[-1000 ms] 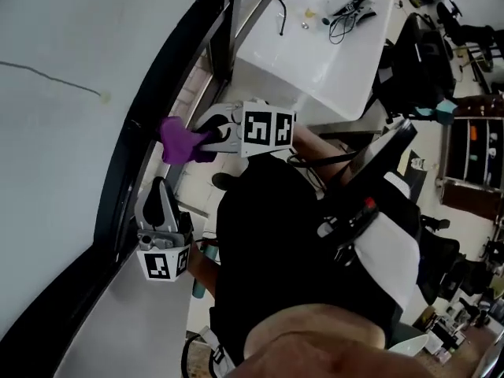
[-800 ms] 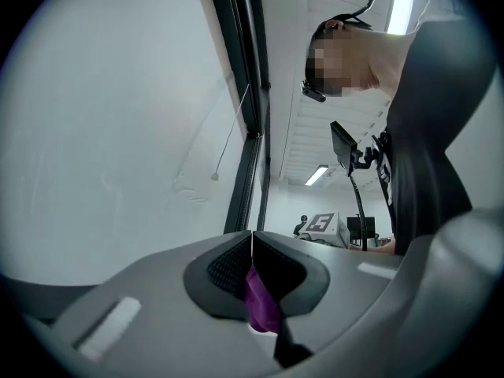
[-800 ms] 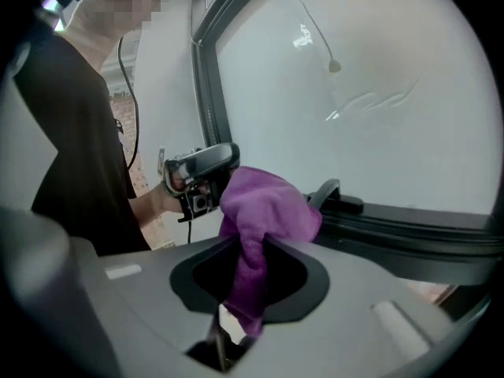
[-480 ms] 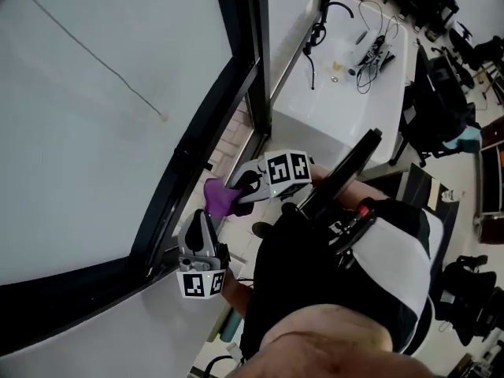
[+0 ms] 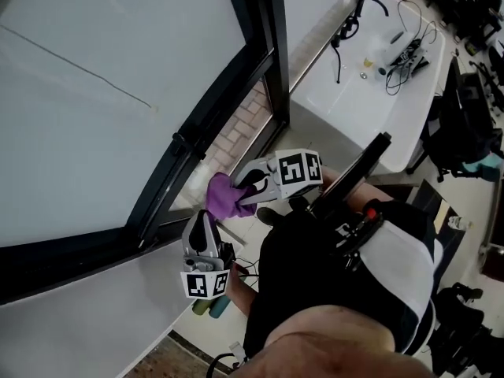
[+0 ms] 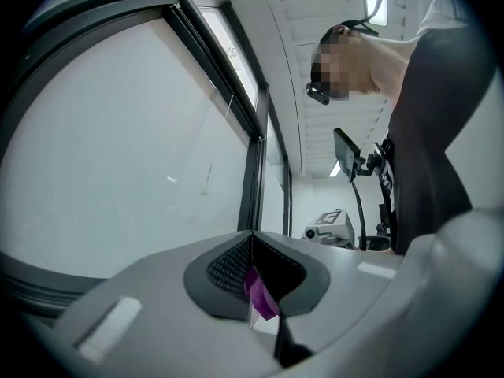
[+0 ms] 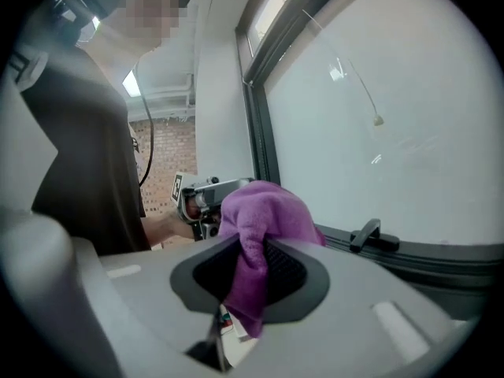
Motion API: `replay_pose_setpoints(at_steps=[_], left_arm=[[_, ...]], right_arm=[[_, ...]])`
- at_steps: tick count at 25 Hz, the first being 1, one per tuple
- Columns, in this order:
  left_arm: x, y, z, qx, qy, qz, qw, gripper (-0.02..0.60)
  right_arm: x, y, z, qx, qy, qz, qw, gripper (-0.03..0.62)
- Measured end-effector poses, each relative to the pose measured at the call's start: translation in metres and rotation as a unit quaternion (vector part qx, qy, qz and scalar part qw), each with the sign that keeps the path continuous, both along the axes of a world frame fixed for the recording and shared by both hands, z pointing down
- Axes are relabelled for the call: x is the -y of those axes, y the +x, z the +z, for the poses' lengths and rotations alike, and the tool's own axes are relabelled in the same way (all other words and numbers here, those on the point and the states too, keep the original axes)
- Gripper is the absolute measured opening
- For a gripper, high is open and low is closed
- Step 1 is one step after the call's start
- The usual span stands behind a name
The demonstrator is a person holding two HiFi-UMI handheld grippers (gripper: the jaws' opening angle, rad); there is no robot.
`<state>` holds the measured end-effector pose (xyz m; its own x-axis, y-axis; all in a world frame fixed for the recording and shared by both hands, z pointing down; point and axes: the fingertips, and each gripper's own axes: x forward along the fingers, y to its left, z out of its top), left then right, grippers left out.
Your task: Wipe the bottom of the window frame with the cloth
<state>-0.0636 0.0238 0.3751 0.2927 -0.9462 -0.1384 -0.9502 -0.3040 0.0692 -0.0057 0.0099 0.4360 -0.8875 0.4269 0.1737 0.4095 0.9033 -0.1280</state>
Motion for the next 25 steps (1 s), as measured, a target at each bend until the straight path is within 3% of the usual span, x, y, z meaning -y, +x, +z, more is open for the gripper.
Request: replay_pose_setpoints(at_steps=[5,8,12,17,25], left_arm=[[-0.017,0.038,0.008,0.015,-0.018,0.001,0.9997,0.002],[-0.029,0.046,0.012,0.007,-0.030,-0.003,0.9995,0.002],[-0.045,0.041,0.000,-0.006,-0.002,0.007,1.0000,0.002],[-0.069,0.023,-0.010,-0.015,0.032,0.034,0.9988,0.002],[-0.143,-0.051,-0.009,-0.024,0.047,-0.005,0.9986,0.002]], right_arm=[[-0.009,0.030,-0.006,0.066,-0.036,-0.025,0.997,0.069],[-0.018,0.037,-0.008,0.080,-0.056,-0.020,0.995,0.071],[-0.037,0.038,-0.024,0.095,-0.070,-0.010,0.993,0.069],[-0.059,0.018,-0.038,0.086,-0.050,0.019,0.995,0.069],[-0.136,-0.059,-0.041,0.056,-0.036,-0.002,0.998,0.069]])
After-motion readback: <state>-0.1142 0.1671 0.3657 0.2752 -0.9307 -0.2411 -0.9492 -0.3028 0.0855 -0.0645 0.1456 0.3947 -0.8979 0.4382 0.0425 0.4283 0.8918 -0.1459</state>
